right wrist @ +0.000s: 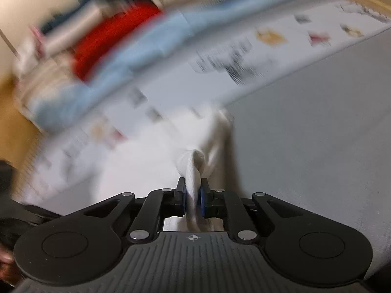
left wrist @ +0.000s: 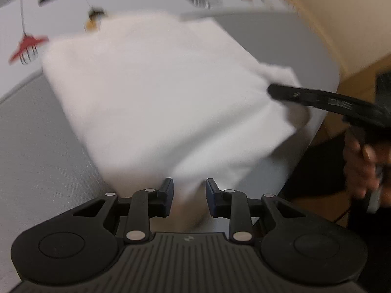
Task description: Fold small clothes
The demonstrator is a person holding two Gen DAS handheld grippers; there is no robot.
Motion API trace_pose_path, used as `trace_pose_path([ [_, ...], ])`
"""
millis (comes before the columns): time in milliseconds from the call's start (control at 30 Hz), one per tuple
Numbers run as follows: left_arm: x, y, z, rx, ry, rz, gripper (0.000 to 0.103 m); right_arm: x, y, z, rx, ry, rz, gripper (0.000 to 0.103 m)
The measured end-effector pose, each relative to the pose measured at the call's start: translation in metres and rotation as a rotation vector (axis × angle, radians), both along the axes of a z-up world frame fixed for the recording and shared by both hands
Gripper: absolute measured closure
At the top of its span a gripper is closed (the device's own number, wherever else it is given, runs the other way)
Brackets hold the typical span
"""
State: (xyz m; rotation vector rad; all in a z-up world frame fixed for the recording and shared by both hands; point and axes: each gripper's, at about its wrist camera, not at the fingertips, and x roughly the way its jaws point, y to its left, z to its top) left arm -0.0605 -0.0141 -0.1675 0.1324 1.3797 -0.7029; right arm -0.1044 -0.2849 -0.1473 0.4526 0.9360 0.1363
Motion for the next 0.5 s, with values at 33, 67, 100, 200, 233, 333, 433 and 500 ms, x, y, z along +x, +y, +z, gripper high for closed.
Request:
trace_pose_path([
  [33,-0.004,-0.003,-0.014,0.071,0.019,-0.033,0.085,0.008,-0.002,-0.022,-0.019,0.142,0.017,0.090],
  [67,-0.011,-0.006,-0.026,0.136,0.026,-0.078,0.089,0.012,-0.008,-0.039,-0.028,0.256,0.001,0.084],
  [100,-0.015,-0.006,-0.025,0.143,0.005,-0.113,0.089,0.011,-0.019,-0.045,-0.002,0.285,-0.061,0.079],
  [200,-0.012,0.001,-0.008,0.122,-0.010,-0.118,0.089,0.018,-0.028,-0.021,-0.033,0.245,-0.091,0.076],
  [233,-0.011,0.006,0.001,0.101,-0.036,-0.118,0.088,0.025,-0.028,-0.008,-0.054,0.213,-0.074,0.076],
  [333,0.008,0.032,0.028,-0.018,-0.091,0.013,0.078,0.055,-0.035,0.026,-0.039,0.114,0.010,0.069],
  [433,0.036,0.064,0.038,-0.080,-0.129,0.238,0.075,0.093,-0.038,0.044,-0.063,0.055,0.073,0.044],
  [500,0.051,0.079,0.033,-0.088,-0.120,0.367,0.074,0.116,-0.037,0.036,-0.083,0.066,0.103,0.043],
])
